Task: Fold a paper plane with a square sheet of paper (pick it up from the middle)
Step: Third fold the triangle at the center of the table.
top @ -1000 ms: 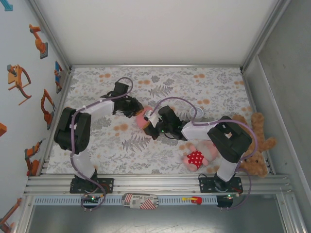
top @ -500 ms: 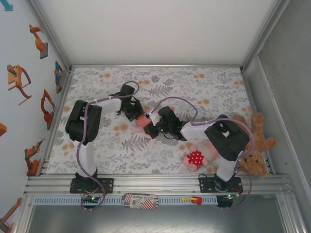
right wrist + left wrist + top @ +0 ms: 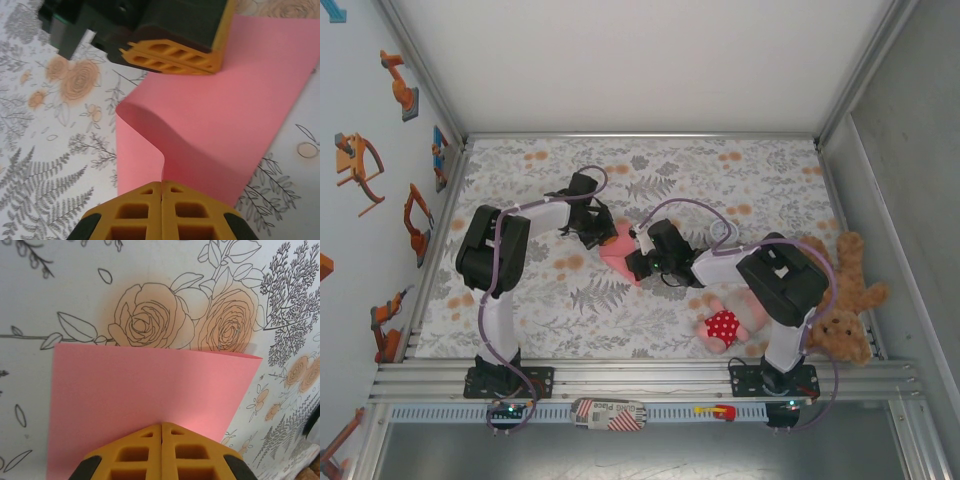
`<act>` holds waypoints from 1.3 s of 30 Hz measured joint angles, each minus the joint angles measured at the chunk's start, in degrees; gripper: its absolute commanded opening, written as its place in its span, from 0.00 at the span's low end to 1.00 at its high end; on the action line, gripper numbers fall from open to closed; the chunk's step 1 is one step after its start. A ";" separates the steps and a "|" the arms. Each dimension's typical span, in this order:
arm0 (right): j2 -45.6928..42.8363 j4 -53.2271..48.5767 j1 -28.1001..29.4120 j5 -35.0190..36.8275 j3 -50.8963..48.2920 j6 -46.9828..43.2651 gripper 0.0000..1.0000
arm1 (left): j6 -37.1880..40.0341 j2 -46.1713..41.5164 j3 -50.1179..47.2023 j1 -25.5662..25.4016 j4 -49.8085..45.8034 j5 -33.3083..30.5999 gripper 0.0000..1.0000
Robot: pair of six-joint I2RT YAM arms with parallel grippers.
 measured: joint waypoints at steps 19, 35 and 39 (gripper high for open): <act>2.82 -3.61 -0.09 1.92 3.08 0.11 0.00 | 0.42 0.57 0.70 0.00 -0.20 0.68 0.06; 3.48 -5.27 -0.20 1.92 4.50 0.11 0.00 | 0.42 0.59 0.70 -0.22 -0.17 0.68 0.05; 3.74 -5.35 -0.20 1.92 4.68 0.11 0.00 | 0.42 0.59 0.70 -0.35 -0.15 0.66 0.05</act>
